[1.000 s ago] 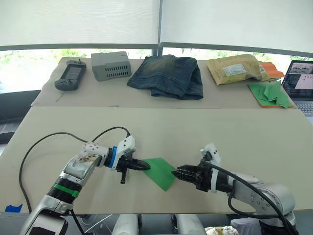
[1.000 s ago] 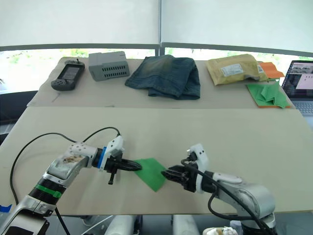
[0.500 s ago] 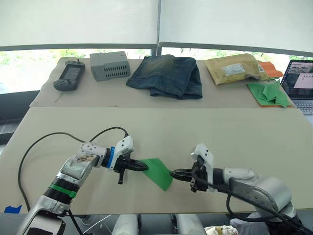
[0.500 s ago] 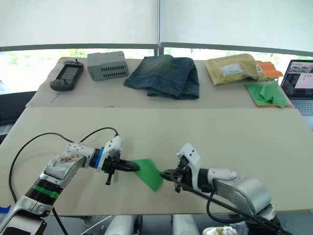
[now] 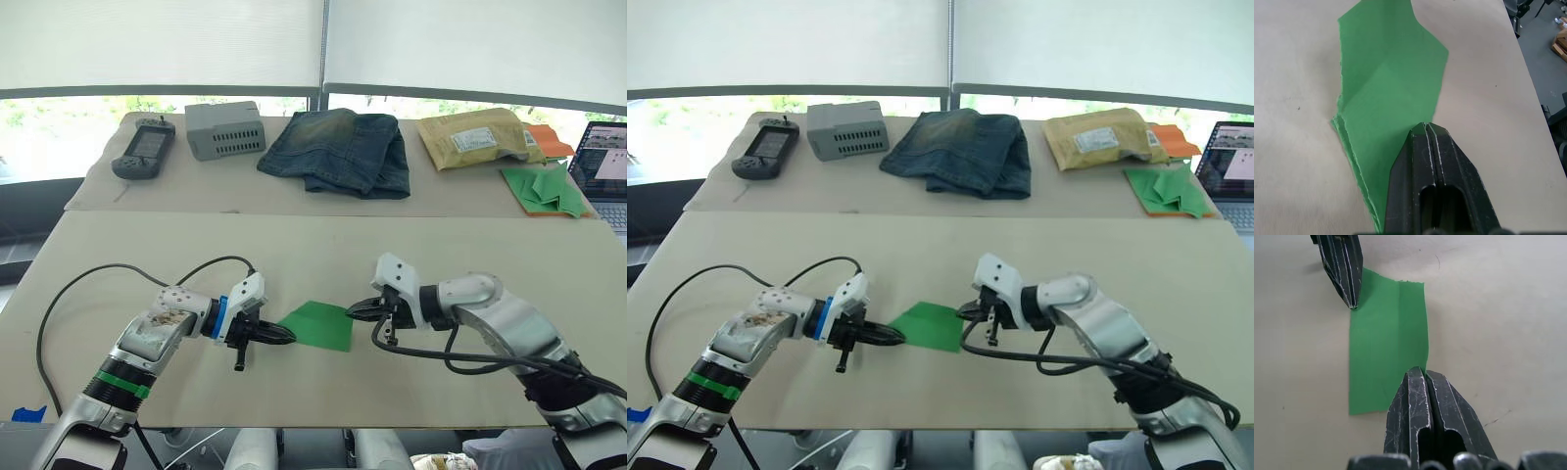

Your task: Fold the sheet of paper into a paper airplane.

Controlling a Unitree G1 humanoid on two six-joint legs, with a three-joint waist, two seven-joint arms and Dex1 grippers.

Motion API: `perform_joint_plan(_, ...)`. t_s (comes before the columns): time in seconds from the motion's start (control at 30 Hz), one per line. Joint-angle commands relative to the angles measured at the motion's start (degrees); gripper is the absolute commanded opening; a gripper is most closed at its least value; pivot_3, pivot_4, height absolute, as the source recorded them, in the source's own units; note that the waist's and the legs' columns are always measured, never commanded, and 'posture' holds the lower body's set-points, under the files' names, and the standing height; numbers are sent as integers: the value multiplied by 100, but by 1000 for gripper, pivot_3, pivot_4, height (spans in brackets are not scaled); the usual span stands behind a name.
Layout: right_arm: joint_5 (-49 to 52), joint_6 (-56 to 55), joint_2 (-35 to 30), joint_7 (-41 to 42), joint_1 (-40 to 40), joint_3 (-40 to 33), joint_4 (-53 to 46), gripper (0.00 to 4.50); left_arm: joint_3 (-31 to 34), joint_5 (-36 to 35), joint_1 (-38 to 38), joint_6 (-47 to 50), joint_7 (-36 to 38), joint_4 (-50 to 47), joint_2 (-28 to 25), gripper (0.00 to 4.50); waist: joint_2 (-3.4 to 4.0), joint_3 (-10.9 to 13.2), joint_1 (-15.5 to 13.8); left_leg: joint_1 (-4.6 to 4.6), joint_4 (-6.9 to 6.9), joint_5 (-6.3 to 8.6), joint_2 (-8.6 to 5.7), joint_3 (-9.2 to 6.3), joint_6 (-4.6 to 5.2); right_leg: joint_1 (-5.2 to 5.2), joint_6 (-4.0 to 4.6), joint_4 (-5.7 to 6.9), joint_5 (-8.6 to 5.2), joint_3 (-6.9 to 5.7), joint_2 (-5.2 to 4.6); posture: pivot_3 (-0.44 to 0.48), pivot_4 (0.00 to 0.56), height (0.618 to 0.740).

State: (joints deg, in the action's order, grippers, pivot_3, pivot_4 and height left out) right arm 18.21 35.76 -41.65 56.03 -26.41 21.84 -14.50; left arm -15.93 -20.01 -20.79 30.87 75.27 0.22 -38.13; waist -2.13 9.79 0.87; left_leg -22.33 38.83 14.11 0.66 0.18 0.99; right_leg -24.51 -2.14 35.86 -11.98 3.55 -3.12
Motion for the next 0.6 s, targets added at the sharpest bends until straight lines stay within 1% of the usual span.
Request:
perform_joint_plan(0.03,-324,-566,86,218,-207,71,213,70,41,-5,70,-28,-39,-156,-33,0,0,0,1,0,0,0,0,0,0,0,0,0,0,0,0,0,150,728)
perform_joint_plan(0.27,-879,-1382,487,490,-629,283,976,70,124,-33,-25,-76,-91,16,52,0,0,0,10,2,2,0,0,1,0,0,1,3,1,0,0,0,150,728)
perform_joint_plan(0.43,-991,-1479,683,730,-854,274,1310,70,210,65,-184,-273,-122,279,28,0,0,0,9,2,2,0,1,0,0,0,5,5,4,0,1,0,150,728)
perform_joint_plan(0.53,-1045,-1492,714,823,-830,238,1314,70,202,131,-125,-416,-130,410,28,0,0,0,12,2,1,0,0,0,0,-1,8,5,6,0,1,0,150,728)
perform_joint_plan(0.6,-1082,-1507,718,834,-795,213,1295,70,165,180,-52,-487,-135,443,24,0,0,0,13,1,1,0,0,0,0,0,25,4,16,0,-1,0,150,728)
